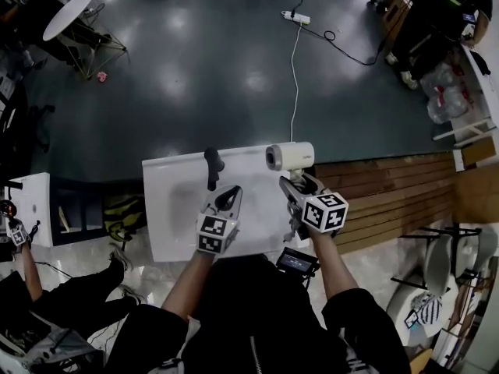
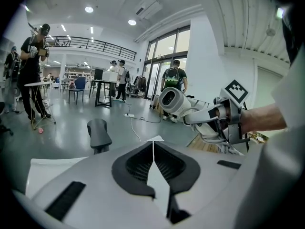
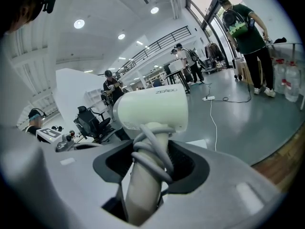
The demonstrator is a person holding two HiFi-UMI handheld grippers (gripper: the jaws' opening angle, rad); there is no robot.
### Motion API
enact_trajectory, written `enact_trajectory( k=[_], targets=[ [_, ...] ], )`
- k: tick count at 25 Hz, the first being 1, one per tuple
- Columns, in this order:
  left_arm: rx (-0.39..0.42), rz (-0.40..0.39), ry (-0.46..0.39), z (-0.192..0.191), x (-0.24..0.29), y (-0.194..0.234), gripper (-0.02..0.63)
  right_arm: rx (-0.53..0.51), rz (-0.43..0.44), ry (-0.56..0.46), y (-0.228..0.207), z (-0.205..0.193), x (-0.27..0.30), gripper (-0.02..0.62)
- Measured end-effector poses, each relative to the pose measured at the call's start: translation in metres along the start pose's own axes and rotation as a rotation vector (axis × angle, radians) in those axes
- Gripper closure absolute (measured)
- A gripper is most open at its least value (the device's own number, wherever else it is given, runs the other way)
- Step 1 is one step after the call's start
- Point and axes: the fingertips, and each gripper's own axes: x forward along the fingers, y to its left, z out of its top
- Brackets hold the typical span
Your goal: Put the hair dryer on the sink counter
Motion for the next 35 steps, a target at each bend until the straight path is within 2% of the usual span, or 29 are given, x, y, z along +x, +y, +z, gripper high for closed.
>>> enact_trajectory(
  k=[35],
  targets=[
    [-0.037, 0.03, 0.063, -0.024, 0.007, 0.016, 0.591, -0.022, -0.063, 0.204, -0.048, -0.067, 0.064, 0.388]
  ],
)
